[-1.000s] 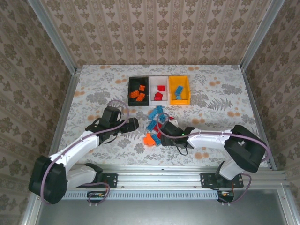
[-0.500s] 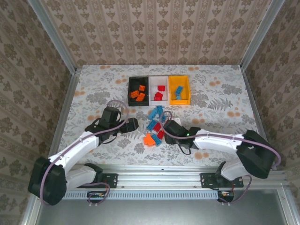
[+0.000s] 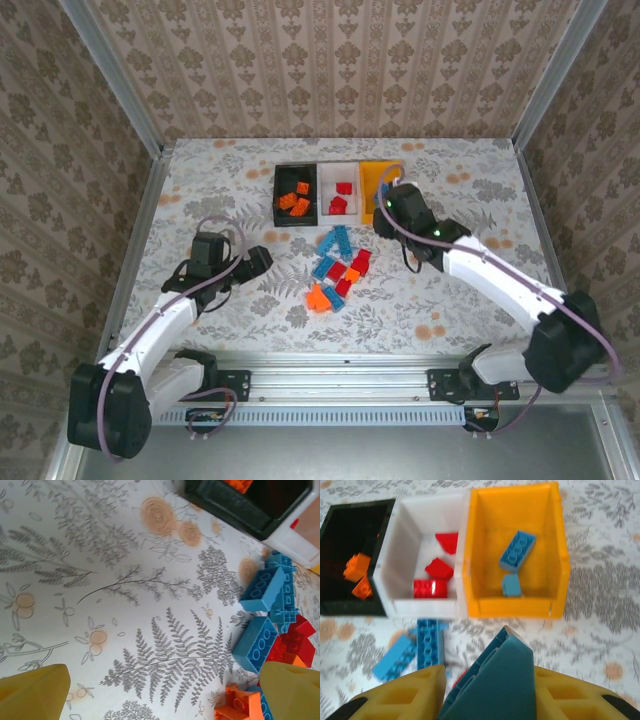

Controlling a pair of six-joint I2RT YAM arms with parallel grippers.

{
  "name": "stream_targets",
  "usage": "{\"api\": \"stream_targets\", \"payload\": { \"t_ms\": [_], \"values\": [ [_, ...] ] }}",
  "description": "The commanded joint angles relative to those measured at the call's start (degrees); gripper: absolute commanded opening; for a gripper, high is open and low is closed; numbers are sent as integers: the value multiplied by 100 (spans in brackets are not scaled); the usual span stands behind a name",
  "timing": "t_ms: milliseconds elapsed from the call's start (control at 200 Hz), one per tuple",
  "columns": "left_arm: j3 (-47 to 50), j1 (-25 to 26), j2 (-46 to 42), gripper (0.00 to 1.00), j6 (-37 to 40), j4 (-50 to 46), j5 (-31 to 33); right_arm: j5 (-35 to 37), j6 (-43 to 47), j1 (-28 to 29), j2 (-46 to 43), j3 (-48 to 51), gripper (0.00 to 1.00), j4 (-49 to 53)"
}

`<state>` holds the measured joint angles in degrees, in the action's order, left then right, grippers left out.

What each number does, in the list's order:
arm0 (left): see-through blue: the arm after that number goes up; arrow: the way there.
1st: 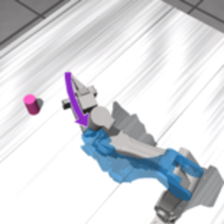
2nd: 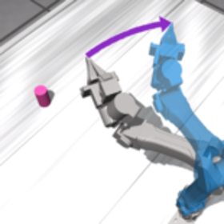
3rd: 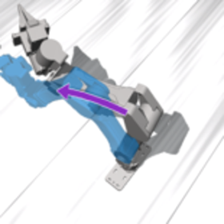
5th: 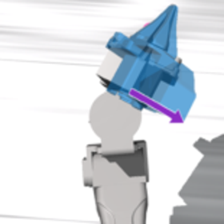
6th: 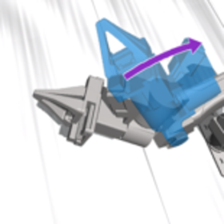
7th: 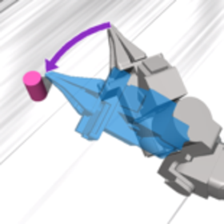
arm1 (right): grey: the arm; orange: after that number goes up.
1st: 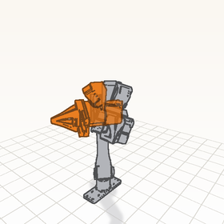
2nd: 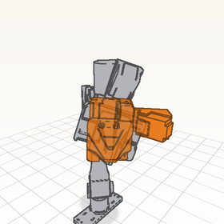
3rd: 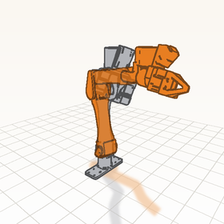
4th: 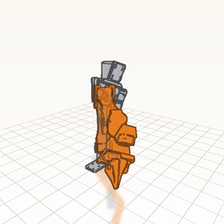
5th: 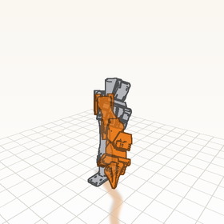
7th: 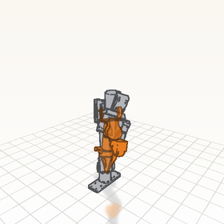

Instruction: Sort the legos into containers by color

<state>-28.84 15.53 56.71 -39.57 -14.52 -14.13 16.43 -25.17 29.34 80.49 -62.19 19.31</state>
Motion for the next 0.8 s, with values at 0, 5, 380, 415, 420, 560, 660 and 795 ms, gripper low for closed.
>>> {"api": "stream_targets", "payload": {
  "t_ms": [0,5,380,415,420,560,660,795],
  "values": [
    [216,-120,-64,100,-265,145,-504,-264,548,-396,1120,-691,40,-5],
    [223,-120,-60,100,-268,161,-521,-268,566,-409,1176,-716,40,-6],
    [370,-115,-182,100,-182,35,-804,-585,853,-964,3788,-3490,46,723],
    [379,-111,-237,100,-181,21,-787,-554,823,-976,3846,-3574,49,768],
    [383,-112,-247,100,-182,16,-785,-553,817,-984,3857,-3582,49,772],
    [384,-110,-326,100,-182,21,-801,-625,808,-1001,3771,-3650,58,770],
    [336,-108,-290,100,-185,37,-837,-625,813,-983,3470,-3507,59,720],
    [336,-72,-253,100,-266,148,-868,-667,627,-755,2458,-2581,59,376]
  ]
}}
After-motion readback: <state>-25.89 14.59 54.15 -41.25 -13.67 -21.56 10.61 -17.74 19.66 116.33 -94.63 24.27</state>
